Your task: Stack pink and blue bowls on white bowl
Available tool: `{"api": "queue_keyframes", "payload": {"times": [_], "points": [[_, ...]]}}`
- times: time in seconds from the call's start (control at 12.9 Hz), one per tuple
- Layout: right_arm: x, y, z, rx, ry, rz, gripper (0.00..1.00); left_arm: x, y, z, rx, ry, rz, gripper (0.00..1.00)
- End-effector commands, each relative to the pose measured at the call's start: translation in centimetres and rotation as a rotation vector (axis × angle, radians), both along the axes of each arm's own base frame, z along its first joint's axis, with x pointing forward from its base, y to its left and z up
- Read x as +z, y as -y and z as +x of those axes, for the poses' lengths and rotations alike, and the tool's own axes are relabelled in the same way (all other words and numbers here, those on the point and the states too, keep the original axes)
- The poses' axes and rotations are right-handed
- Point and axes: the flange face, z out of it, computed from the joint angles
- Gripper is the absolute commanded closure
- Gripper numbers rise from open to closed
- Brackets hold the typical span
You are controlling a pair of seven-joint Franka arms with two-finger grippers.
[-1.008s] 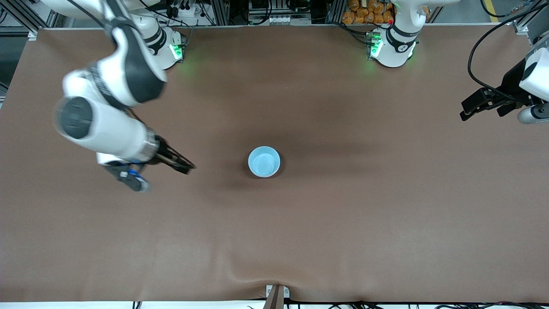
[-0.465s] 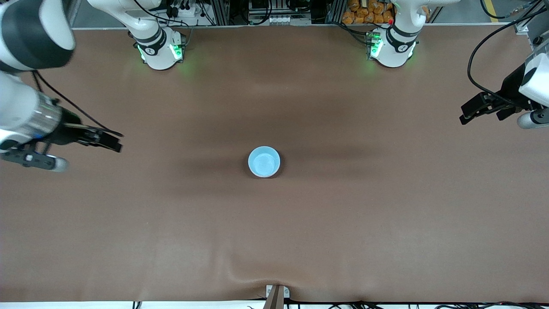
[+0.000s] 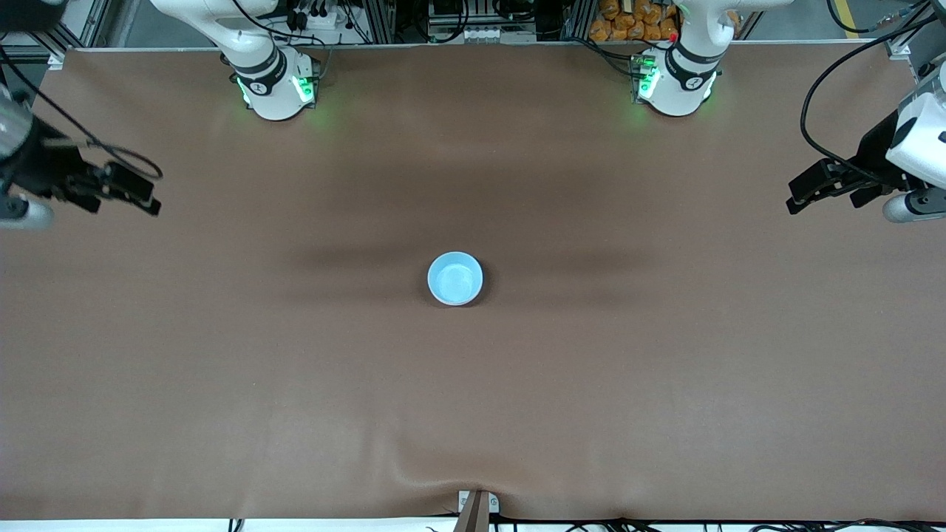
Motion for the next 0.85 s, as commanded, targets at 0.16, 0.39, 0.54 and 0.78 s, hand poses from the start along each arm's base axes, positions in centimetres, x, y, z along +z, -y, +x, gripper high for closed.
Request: {"api": "queue_keyframes", "payload": {"times": [0.16,0.39,0.54,0.78], "points": [[2.1,1.1,-1.6,0.041,0.056,-0.068,0.00,1.8,-0.9,-0.6,0.002,-0.018,-0.007,0.00],[2.9,1.7,-0.9,0.102,0.075,-0.082,0.00,2.1,-1.2,-0.7,0.008,-0.032,-0.006,0.00],[2.5,1.6,-0.8,0.105,0.066,-0.080,0.00,2.0,-1.3,-0.8,0.011,-0.042,-0.006,0.00],[2.3,1.6,-0.8,0.107,0.060,-0.080,0.00,2.0,-1.4,-0.9,0.012,-0.042,-0.006,0.00]]}}
